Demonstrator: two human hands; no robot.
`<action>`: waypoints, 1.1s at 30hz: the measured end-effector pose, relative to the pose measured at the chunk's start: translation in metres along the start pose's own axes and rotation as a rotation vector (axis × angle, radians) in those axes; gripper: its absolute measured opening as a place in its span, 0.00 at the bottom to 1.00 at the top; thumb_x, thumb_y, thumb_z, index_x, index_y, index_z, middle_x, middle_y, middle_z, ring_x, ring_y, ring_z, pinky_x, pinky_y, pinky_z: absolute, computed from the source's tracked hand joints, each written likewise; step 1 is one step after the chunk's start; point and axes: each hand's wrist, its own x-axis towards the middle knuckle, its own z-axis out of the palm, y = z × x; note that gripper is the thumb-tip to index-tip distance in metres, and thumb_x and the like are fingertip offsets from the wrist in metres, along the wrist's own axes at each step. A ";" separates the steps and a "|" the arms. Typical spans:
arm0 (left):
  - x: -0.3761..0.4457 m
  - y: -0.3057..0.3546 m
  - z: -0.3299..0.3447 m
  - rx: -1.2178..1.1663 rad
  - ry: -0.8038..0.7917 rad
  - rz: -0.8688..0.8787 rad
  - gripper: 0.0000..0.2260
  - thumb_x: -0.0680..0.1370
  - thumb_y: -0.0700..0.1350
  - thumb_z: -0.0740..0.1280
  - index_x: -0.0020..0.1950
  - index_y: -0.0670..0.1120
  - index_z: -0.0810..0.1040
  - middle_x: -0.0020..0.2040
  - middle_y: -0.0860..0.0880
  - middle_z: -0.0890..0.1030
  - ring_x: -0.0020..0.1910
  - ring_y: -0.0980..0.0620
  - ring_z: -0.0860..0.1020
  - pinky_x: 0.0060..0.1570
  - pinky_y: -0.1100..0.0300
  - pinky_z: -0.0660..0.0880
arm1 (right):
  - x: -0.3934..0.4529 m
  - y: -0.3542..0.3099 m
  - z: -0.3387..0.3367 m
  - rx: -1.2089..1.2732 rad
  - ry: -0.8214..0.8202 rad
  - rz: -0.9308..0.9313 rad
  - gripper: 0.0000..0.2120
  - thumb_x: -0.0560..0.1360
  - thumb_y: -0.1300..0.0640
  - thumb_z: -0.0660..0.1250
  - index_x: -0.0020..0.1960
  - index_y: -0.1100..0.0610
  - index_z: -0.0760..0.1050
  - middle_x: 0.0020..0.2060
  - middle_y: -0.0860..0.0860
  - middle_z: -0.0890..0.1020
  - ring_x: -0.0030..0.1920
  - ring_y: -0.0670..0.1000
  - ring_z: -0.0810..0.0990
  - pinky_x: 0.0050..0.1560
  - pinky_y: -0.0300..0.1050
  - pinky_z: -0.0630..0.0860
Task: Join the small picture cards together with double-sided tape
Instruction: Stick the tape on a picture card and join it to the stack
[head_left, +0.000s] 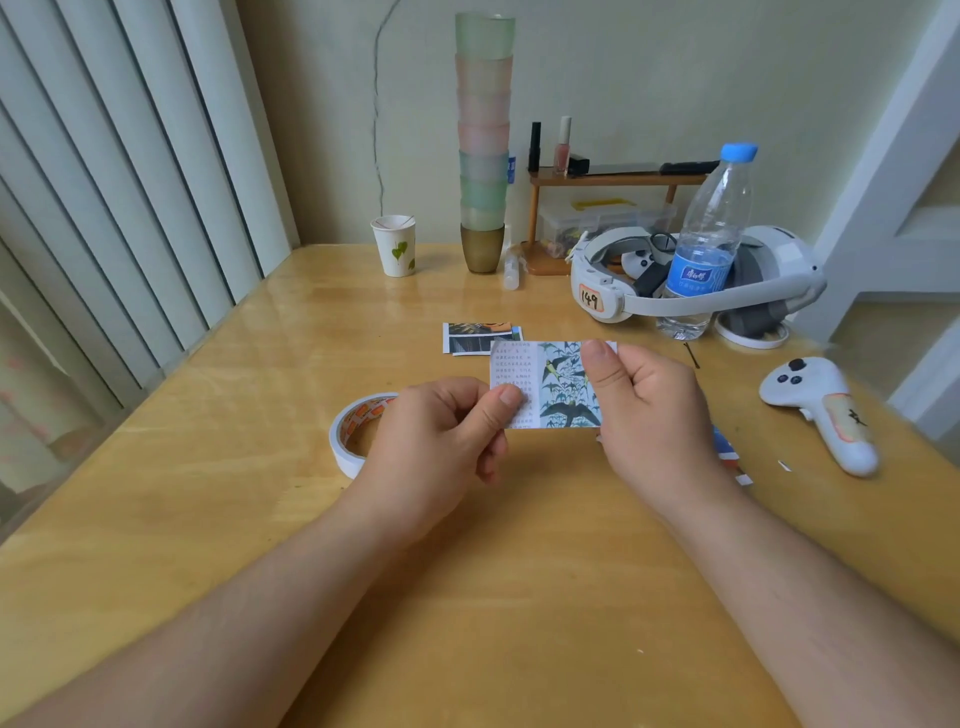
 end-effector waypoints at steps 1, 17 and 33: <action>0.001 0.001 0.002 -0.013 0.004 -0.004 0.21 0.82 0.54 0.69 0.34 0.42 0.77 0.30 0.43 0.78 0.28 0.48 0.76 0.38 0.47 0.79 | 0.001 -0.001 0.000 -0.008 0.014 -0.004 0.28 0.81 0.38 0.60 0.39 0.63 0.70 0.33 0.62 0.74 0.34 0.62 0.70 0.35 0.62 0.77; 0.033 0.031 -0.031 0.348 0.015 -0.058 0.10 0.83 0.53 0.68 0.43 0.56 0.83 0.33 0.52 0.81 0.31 0.51 0.77 0.34 0.56 0.72 | 0.026 -0.014 -0.002 0.390 -0.142 0.352 0.04 0.81 0.57 0.70 0.49 0.53 0.83 0.36 0.48 0.82 0.37 0.47 0.80 0.40 0.43 0.79; 0.157 -0.043 -0.054 0.711 0.092 -0.329 0.04 0.74 0.55 0.72 0.45 0.57 0.82 0.45 0.55 0.84 0.45 0.54 0.82 0.45 0.57 0.81 | 0.125 0.046 0.095 -0.480 -0.235 0.181 0.03 0.77 0.53 0.68 0.45 0.50 0.79 0.41 0.47 0.83 0.42 0.53 0.81 0.41 0.48 0.81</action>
